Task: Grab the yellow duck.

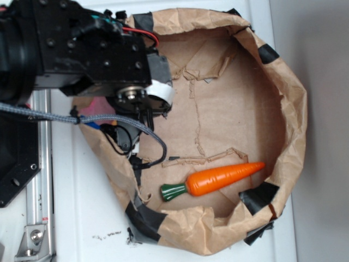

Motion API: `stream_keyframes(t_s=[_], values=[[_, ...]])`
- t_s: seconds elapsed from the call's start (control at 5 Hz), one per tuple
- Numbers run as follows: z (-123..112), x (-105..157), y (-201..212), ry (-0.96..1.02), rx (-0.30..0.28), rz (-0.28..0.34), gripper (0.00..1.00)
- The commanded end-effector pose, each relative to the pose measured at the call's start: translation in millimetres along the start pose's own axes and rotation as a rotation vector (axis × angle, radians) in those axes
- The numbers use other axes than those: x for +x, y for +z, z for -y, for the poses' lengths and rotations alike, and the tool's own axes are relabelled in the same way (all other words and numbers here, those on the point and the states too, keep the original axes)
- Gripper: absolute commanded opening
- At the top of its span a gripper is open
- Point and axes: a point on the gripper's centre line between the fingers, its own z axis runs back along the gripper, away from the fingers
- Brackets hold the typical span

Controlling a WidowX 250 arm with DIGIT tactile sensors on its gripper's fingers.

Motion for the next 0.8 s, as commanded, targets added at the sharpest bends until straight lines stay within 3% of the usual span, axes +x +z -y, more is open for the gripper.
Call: stream_keyframes(t_s=[0.0, 0.6], values=[[-12.0, 2.4, 6.7, 0.046, 0.022, 0.024, 1.0], [-13.1, 13.3, -24.7, 0.063, 0.081, -0.052, 1.0]])
